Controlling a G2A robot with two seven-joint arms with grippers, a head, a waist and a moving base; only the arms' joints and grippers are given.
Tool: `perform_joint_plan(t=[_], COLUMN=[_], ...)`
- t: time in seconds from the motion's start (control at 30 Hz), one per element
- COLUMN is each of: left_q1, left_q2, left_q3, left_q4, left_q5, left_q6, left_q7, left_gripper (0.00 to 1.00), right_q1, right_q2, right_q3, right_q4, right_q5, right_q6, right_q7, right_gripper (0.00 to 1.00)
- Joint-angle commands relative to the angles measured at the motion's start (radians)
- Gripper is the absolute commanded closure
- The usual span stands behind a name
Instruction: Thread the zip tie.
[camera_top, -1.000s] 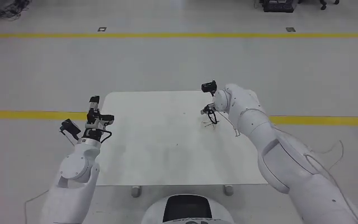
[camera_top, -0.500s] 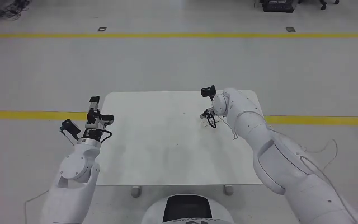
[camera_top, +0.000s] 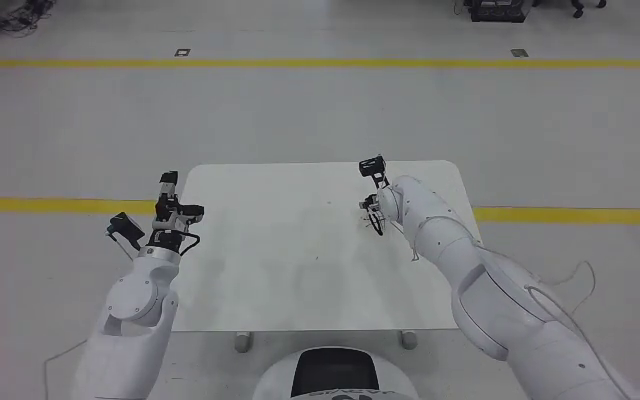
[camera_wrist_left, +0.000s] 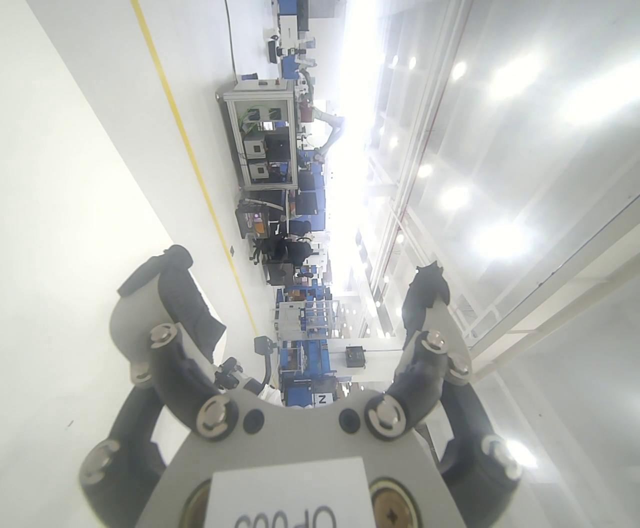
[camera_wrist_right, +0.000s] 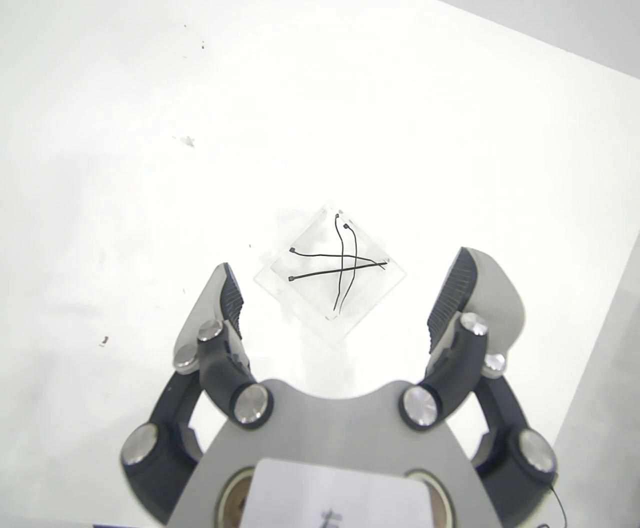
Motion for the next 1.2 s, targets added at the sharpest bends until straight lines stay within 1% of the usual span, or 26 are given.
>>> perform_joint_plan(t=[0.0,0.13,0.23,0.37,0.63,0.77,0.9,0.93,0.97,1.0,1.1,1.17], left_q1=[0.000,0.000,0.000,0.000,0.000,0.000,0.000,0.000,0.000,0.000,0.000,0.000], left_q2=[0.000,0.000,0.000,0.000,0.000,0.000,0.000,0.000,0.000,0.000,0.000,0.000], left_q3=[0.000,0.000,0.000,0.000,0.000,0.000,0.000,0.000,0.000,0.000,0.000,0.000], left_q4=[0.000,0.000,0.000,0.000,0.000,0.000,0.000,0.000,0.000,0.000,0.000,0.000], left_q5=[0.000,0.000,0.000,0.000,0.000,0.000,0.000,0.000,0.000,0.000,0.000,0.000], left_q6=[0.000,0.000,0.000,0.000,0.000,0.000,0.000,0.000,0.000,0.000,0.000,0.000], left_q7=[0.000,0.000,0.000,0.000,0.000,0.000,0.000,0.000,0.000,0.000,0.000,0.000], left_gripper=[0.00,0.00,0.00,0.00,0.00,0.00,0.00,0.00,0.00,0.00,0.00,0.00], right_q1=[0.000,0.000,-0.011,-0.014,-0.015,-0.032,-0.038,-0.040,-0.041,-0.042,-0.044,-0.045], right_q2=[0.000,0.000,0.005,0.013,0.015,0.019,0.023,0.023,0.024,0.024,0.026,0.028], right_q3=[0.000,0.000,0.014,0.036,0.042,0.046,0.057,0.060,0.062,0.063,0.069,0.073], right_q4=[0.000,0.000,0.001,0.002,0.003,0.000,-0.002,-0.003,-0.004,-0.005,-0.009,-0.012], right_q5=[0.000,0.000,0.020,0.041,0.042,0.035,0.037,0.037,0.036,0.035,0.029,0.022], right_q6=[0.000,0.000,-0.047,-0.094,-0.086,-0.083,-0.098,-0.100,-0.100,-0.100,-0.097,-0.091], right_q7=[0.001,0.001,-0.021,-0.003,-0.015,-0.028,-0.011,-0.009,-0.008,-0.007,-0.010,-0.013], right_gripper=[0.00,0.00,0.00,0.00,0.00,0.00,0.00,0.16,0.37,0.51,0.56,0.63])
